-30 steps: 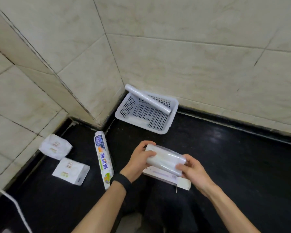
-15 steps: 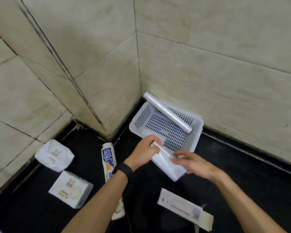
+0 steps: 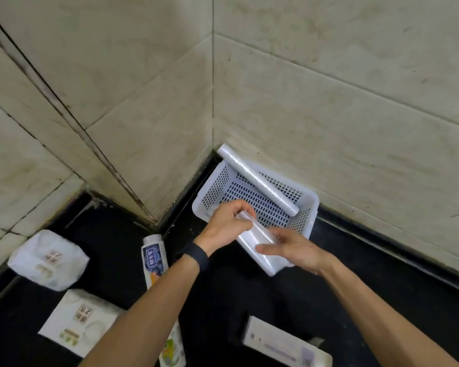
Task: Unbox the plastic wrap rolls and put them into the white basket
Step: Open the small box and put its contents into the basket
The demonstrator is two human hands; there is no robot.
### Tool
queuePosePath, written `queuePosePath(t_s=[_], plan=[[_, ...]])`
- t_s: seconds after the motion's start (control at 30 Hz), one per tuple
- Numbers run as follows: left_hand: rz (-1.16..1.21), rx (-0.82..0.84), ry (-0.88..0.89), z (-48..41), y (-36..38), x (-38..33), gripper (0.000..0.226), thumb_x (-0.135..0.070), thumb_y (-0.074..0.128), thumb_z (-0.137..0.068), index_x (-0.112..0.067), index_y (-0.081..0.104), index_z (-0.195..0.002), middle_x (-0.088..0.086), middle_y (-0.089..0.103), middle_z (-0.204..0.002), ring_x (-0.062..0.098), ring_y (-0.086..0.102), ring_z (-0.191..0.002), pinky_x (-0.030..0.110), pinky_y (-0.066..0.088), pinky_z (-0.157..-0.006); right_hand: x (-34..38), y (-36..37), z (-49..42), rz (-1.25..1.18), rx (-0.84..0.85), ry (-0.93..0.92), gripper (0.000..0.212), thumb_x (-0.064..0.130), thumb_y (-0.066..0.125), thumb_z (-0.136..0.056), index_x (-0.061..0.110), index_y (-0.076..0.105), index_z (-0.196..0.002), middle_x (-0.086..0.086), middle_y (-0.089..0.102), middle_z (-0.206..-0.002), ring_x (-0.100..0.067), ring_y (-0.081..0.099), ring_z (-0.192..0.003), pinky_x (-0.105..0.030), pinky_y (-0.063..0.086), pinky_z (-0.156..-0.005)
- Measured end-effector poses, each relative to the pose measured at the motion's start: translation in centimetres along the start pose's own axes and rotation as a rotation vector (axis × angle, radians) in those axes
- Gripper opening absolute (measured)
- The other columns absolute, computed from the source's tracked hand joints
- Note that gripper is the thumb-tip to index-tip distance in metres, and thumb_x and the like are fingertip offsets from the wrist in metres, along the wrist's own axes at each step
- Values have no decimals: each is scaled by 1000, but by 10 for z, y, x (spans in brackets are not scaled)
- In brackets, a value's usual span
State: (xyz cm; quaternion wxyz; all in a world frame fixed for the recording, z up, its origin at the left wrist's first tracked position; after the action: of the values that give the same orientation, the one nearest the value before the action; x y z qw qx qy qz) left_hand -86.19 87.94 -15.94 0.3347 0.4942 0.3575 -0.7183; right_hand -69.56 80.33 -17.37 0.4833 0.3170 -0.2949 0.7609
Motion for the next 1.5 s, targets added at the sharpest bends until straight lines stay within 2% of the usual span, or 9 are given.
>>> queuePosePath(t_s=[0.13,0.3,0.47,0.57,0.8,0.9,1.1,1.23,1.5], plan=[[60,-41,-38,-9,-3,11,45,0,60,-78,-36,61,-104,-13,62,-111,0,56,-106,12,41,-81,10,-13,-16,335,-227,-66,43,33,73,-89,16,46,-60,8,41,-53,-9,38,-49,-24,32,-55],[-584,-302,-33,-9,-35,44,59,-26,53,-88,-32,38,-145,-4,37,-152,17,28,-141,39,28,-115,1,-37,-44,796,-495,-76,19,22,58,-99,22,70,-114,-3,69,-79,-20,66,-67,-25,51,-60],[-856,-124,-190,-9,-29,89,53,-42,30,-101,-22,40,-149,-3,24,-162,11,-20,-150,51,-4,-121,-27,-23,-64,1038,-449,-4,50,6,50,-95,28,45,-141,-11,70,-101,-31,66,-78,-40,58,-68],[-830,-160,-167,-11,-29,94,52,-43,30,-100,-23,43,-146,-4,25,-162,8,-24,-148,53,-3,-121,-38,-15,-67,1100,-392,-22,35,12,54,-94,25,37,-122,-8,65,-101,-29,58,-70,-41,56,-62],[-805,-178,-190,-13,-28,100,53,-41,32,-96,-23,47,-143,-3,23,-162,5,-26,-146,54,-1,-121,-36,-26,-76,910,-87,65,46,63,62,-82,37,64,-120,7,46,-148,-21,47,-133,-43,39,-111],[-785,-177,-192,-12,-26,100,53,-41,31,-96,-23,47,-143,-2,23,-162,4,-27,-146,54,-1,-121,-31,-29,-80,804,-88,114,39,66,55,-82,38,68,-105,7,53,-141,-20,52,-124,-39,42,-105],[-859,-162,-200,-11,-25,101,52,-42,29,-95,-26,50,-139,-1,26,-160,7,-24,-147,56,-5,-119,-33,-16,-85,909,-122,99,21,41,72,-77,32,54,-85,7,50,-108,-16,55,-92,-33,50,-83],[-1269,-146,-39,-12,-23,86,53,-42,24,-94,-27,72,-111,-3,53,-143,22,19,-148,55,-5,-119,-34,-8,-86,1091,-187,41,31,43,65,-82,26,42,-93,-1,53,-107,-21,53,-95,-40,53,-84],[-1310,332,-228,-53,-9,78,57,-49,25,-94,-21,64,-124,-1,59,-135,19,51,-123,48,21,-115,-30,-20,-75,782,-165,69,29,30,77,-70,32,52,-85,7,58,-106,-16,58,-94,-34,54,-86]])
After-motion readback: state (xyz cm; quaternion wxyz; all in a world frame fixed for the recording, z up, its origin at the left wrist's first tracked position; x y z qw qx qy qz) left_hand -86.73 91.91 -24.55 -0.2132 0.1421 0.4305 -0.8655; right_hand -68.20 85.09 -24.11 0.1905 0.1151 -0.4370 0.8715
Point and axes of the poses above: each hand's wrist, its own z-axis away from the middle knuckle, its own y-axis out of the palm, x = y × z, the point moved 4 cm from there along -z, towards the middle knuckle
